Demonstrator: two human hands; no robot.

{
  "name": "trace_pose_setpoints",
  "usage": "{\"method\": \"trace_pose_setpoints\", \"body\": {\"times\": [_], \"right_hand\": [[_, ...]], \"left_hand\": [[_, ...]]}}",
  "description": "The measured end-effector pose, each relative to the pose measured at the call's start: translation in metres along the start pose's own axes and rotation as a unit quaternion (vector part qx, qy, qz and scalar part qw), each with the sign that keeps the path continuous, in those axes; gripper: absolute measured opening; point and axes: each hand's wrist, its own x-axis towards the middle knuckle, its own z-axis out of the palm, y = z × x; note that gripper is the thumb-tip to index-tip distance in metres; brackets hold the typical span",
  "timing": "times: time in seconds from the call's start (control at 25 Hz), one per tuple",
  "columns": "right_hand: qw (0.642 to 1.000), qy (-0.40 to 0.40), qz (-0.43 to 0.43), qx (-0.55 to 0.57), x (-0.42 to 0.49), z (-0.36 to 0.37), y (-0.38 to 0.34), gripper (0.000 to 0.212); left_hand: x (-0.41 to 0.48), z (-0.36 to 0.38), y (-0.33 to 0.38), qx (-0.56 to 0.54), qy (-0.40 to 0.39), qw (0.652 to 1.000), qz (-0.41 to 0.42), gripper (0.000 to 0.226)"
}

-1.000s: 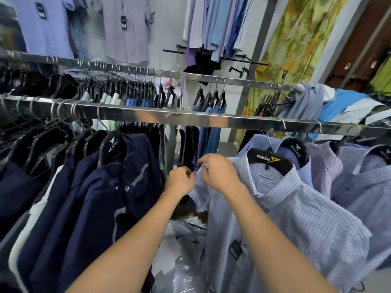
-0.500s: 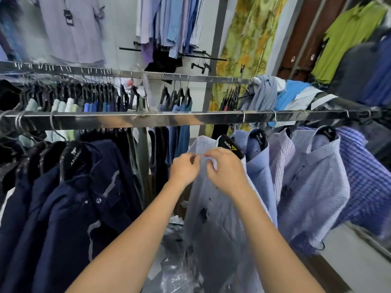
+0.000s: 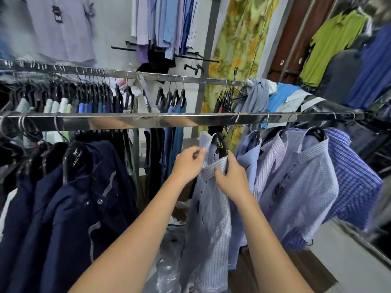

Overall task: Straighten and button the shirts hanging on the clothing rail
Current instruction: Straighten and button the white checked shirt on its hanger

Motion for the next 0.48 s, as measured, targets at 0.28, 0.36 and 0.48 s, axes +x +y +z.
{"method": "trace_pose_setpoints", "body": {"times": [0.28, 0.36, 0.48], "right_hand": [[0.995, -0.053, -0.056, 0.06, -0.01, 0.022, -0.023, 0.038], [0.993, -0.062, -0.054, 0.082, -0.01, 0.023, -0.026, 0.025], [0.985, -0.083, -0.045, 0.145, -0.01, 0.022, -0.024, 0.028]], "left_hand": [[-0.015, -0.021, 0.016, -0.07, -0.014, 0.997, -0.007, 0.041], [-0.017, -0.026, 0.017, -0.071, -0.012, 0.997, -0.026, 0.052], [-0.018, -0.029, 0.021, -0.03, -0.027, 0.998, -0.054, 0.065]]}}
